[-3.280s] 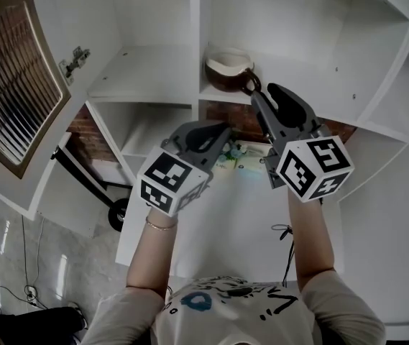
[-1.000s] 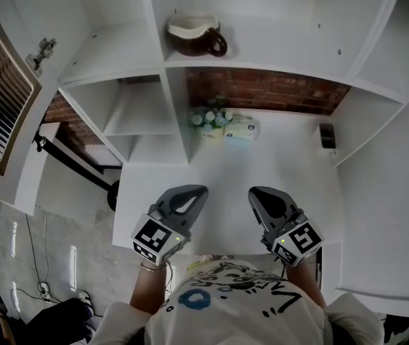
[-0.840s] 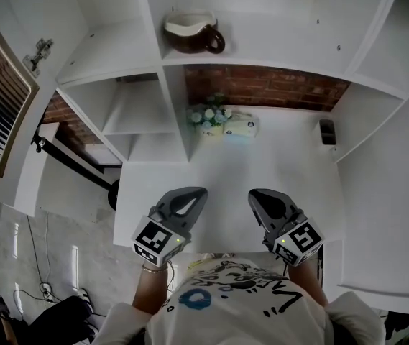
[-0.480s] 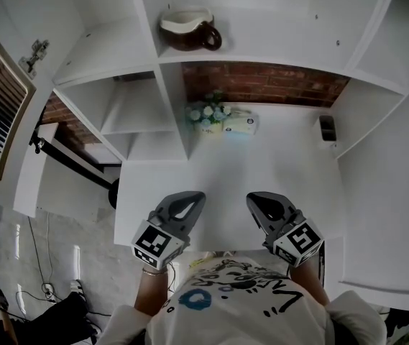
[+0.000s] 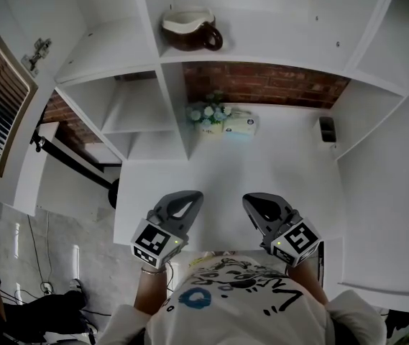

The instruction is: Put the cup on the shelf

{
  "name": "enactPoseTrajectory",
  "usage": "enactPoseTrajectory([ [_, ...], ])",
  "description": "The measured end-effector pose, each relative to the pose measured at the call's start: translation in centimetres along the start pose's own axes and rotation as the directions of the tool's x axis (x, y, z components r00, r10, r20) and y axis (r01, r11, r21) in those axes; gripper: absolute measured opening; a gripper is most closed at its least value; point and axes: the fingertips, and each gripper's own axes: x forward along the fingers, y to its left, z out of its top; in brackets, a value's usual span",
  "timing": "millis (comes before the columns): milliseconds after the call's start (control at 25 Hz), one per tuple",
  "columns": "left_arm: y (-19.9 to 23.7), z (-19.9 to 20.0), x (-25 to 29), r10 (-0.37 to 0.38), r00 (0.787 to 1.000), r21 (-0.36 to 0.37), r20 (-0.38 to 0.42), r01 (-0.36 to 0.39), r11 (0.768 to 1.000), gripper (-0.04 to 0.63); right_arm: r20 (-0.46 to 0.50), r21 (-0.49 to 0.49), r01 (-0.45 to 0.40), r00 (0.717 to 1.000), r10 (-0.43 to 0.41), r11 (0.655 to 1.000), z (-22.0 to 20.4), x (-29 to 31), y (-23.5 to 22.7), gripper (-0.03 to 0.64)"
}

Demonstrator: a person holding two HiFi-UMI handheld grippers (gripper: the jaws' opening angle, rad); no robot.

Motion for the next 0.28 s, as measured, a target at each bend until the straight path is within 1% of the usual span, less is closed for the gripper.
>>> enactPoseTrajectory([
  [160, 0.07, -0.06, 0.09, 0.004, 1.0, -0.002, -0.003, -0.004, 1.0, 0.017, -0.014, -0.003, 0.001, 1.0, -0.001, 1.0, -0.23, -0.07, -0.12, 0.026],
  [280, 0.08, -0.8, 0.05, 0.004, 1.0, -0.011, -0.022, -0.004, 1.0, 0.017, -0.017, 0.001, 0.004, 1.0, -0.004, 1.0, -0.28, -0.15, -0.2, 0.026],
])
